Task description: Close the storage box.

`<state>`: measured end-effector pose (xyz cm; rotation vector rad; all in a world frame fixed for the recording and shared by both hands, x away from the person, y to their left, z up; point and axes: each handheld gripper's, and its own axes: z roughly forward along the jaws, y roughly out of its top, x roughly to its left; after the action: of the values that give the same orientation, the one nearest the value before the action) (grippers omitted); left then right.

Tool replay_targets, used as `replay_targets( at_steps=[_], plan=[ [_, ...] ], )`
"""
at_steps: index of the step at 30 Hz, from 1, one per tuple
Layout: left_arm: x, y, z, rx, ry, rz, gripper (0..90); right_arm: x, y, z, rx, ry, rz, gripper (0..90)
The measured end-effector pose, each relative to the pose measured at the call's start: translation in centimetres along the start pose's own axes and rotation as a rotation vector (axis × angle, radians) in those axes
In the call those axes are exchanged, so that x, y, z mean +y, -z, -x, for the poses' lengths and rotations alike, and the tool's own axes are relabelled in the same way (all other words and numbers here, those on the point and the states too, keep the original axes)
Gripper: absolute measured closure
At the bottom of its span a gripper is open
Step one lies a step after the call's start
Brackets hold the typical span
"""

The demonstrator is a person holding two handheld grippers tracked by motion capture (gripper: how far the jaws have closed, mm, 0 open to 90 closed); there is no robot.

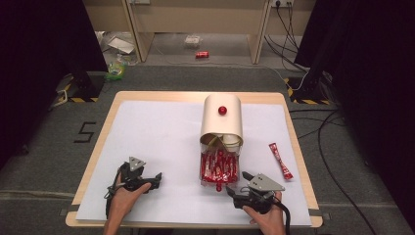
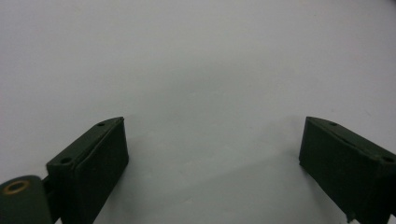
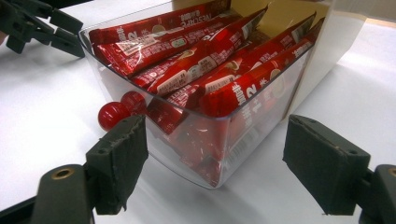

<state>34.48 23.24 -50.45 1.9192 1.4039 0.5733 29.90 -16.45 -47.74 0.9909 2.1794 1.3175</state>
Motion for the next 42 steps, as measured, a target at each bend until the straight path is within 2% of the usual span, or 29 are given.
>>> replay_targets(
  at_steps=[16, 42],
  plan=[
    [0.0, 0.0, 0.0, 0.000, 0.000, 0.000, 7.4, 0.5, -0.8, 0.4, -0.020, 0.002, 0.020, 22.2],
    [0.0, 0.0, 0.0, 0.000, 0.000, 0.000, 7.4, 1.1, -2.2, 1.4, -0.046, -0.032, 0.042, 22.1]
  ],
)
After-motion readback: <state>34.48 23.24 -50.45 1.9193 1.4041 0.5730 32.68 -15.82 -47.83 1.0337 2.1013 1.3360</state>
